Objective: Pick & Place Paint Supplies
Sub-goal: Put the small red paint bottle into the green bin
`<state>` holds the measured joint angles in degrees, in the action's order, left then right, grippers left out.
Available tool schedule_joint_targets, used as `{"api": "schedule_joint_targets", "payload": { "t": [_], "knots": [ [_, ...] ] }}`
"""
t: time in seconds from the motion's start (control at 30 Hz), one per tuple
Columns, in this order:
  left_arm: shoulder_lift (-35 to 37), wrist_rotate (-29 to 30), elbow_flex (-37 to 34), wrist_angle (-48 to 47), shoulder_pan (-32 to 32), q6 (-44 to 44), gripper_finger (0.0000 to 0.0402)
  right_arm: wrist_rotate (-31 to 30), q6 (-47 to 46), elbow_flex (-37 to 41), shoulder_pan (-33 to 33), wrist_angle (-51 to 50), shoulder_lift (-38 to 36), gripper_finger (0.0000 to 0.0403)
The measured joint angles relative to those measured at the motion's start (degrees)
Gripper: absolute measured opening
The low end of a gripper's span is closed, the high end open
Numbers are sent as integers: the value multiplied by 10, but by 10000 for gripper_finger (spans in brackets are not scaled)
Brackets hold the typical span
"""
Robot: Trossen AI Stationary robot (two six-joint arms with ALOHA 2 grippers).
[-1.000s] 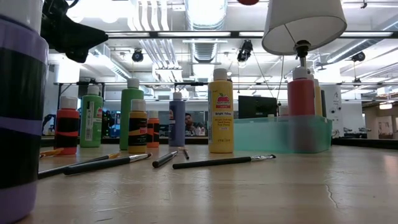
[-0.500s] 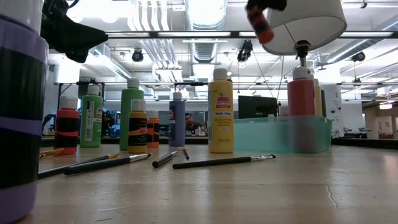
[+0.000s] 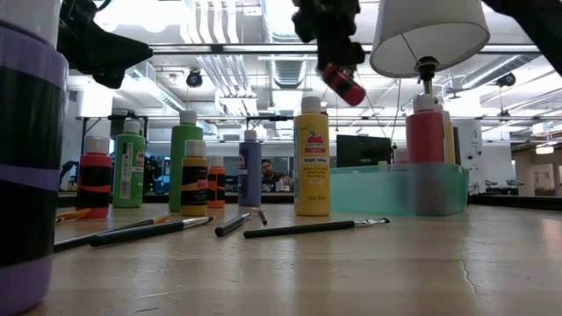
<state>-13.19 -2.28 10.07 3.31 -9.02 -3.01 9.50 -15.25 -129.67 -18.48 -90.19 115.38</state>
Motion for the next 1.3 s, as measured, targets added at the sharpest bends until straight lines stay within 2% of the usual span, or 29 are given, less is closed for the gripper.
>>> {"api": "schedule_joint_targets", "payload": {
  "t": [0.13, 0.33, 0.57, 0.67, 0.8, 0.93, 1.03, 1.2, 1.3],
  "knots": [
    [0, 0, 0, 0, 0, 0, 76, -7, 23, 3, 0, 1, 24, 108],
    [0, 0, 0, 0, 0, 0, 76, -71, 35, 43, 1, 16, 33, 108],
    [0, 0, 0, 0, 0, 0, 76, -62, 45, 130, 1, 82, 6, 108],
    [0, 0, 0, -1, 0, 0, 76, -67, 44, 152, 12, 123, -22, 108],
    [0, 0, 0, -3, 0, 0, 76, -71, 0, 176, 38, 184, -103, 108],
    [0, 0, 0, -4, 0, 0, 76, -111, -44, 229, 92, 223, -191, 108],
    [0, 0, 0, -4, 0, 0, 76, -149, -79, 294, 159, 257, -258, 108],
    [0, 0, 0, -4, 0, 0, 76, -265, -134, 445, 299, 347, -352, 108],
    [0, 0, 0, -4, 0, 0, 76, -322, -191, 548, 379, 448, -399, 108]
  ]
}}
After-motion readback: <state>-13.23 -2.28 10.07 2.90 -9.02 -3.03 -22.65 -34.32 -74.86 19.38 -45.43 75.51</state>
